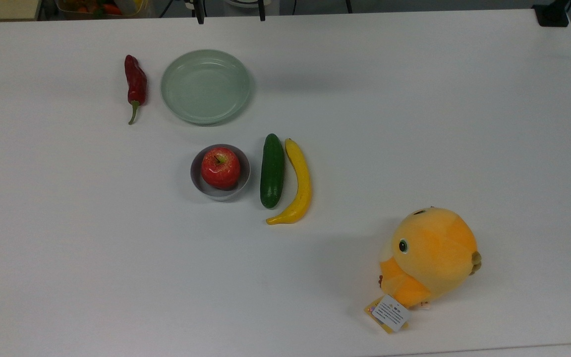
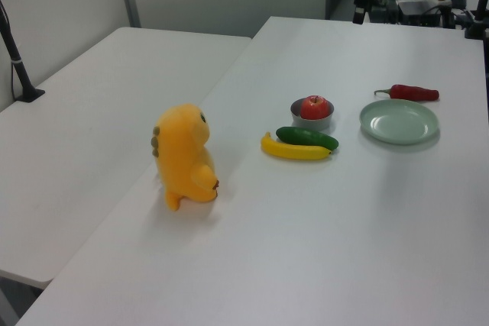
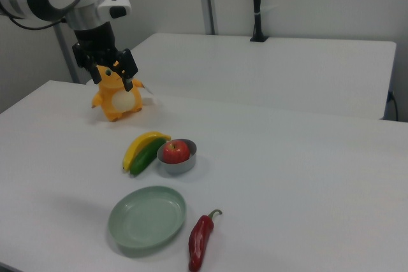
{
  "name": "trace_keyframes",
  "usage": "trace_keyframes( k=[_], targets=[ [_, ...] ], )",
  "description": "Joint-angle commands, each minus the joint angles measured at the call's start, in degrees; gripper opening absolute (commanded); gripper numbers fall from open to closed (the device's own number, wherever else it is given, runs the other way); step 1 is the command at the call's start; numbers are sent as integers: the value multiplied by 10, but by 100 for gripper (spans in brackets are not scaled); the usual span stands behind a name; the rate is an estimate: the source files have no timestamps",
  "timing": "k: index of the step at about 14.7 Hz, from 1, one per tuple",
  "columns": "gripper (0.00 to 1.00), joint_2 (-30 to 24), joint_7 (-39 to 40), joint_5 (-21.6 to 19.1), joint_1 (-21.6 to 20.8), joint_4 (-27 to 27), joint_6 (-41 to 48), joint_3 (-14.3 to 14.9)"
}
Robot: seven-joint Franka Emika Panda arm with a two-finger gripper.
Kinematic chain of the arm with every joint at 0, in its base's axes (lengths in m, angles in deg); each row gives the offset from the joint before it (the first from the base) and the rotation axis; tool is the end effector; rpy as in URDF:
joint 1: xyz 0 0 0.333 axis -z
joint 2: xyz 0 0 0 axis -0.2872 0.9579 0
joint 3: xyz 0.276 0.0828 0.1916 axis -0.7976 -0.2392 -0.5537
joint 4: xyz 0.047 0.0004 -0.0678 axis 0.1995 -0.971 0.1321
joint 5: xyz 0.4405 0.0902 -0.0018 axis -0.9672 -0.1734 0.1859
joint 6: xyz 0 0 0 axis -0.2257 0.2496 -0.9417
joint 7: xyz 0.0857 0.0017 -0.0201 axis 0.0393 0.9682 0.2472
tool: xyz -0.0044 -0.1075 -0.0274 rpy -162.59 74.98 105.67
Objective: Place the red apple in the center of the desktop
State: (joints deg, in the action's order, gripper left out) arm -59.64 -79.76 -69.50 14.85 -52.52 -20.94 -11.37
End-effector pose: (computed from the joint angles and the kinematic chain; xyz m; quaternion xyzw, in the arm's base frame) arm 0.6095 0.0502 0.6365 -0.9964 -0.0414 -0.0664 0.0334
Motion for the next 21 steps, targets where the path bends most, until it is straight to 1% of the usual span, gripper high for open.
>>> trace_keyframes(
  k=[1, 11, 17, 19, 20, 21],
  targets=[
    [100, -4, 9, -4, 5, -5, -6, -6],
    [100, -2, 13, -5, 4, -7, -3, -2],
    [100, 16, 34, -5, 2, -7, -4, -7],
    [100, 32, 49, -8, 3, -3, -9, -1],
    [100, 38, 57, -12, 3, 7, -10, 1],
    [100, 51, 64, -17, 3, 28, -8, 5]
  ],
)
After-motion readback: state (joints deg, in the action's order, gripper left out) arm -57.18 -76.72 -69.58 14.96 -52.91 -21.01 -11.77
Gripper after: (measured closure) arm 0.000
